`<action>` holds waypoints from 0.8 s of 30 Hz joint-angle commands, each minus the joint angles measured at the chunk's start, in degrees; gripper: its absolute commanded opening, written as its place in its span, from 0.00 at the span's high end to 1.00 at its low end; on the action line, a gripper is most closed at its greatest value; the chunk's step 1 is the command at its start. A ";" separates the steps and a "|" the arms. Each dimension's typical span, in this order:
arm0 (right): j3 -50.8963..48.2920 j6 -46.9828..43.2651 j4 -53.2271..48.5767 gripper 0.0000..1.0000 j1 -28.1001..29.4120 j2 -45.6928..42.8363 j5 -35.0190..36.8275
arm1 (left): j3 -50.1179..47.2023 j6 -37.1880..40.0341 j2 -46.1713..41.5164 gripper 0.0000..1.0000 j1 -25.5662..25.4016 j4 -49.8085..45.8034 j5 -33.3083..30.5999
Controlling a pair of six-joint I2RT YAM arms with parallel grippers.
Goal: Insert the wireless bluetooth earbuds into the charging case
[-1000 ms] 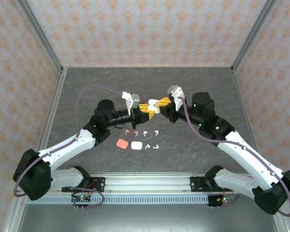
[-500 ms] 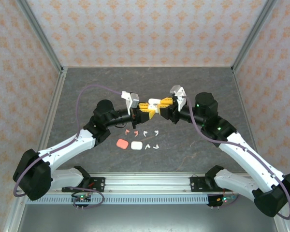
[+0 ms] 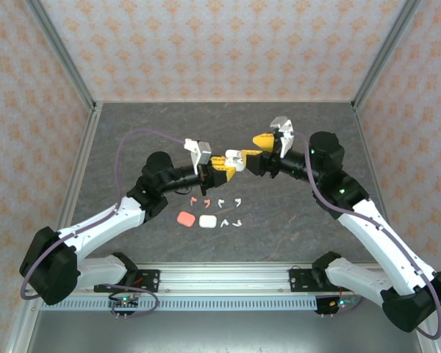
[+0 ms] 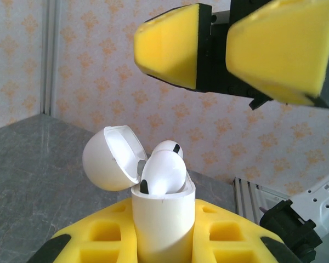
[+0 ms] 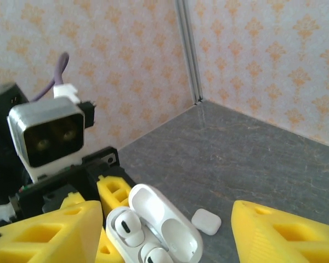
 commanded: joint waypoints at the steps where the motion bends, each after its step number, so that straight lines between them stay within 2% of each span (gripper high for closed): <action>1: 1.17 4.17 0.61 0.27 -2.34 0.24 -3.70 | -0.13 0.78 -0.92 1.00 -0.37 2.16 0.92; 5: 1.08 5.97 0.26 0.09 -3.29 3.14 -8.66 | 0.12 0.95 -1.00 1.00 -0.37 1.82 1.18; 8: 0.83 7.69 1.46 0.01 -3.33 4.95 -13.02 | 0.26 1.13 -1.10 1.00 -0.37 1.40 1.20; 16: 1.39 9.44 2.25 0.01 -3.00 7.60 -19.98 | 0.36 1.13 -0.93 1.00 -0.37 1.21 1.12; 24: 3.18 8.26 -0.05 0.11 -1.70 9.08 -22.86 | 1.23 1.48 -0.32 1.00 -0.37 0.15 0.72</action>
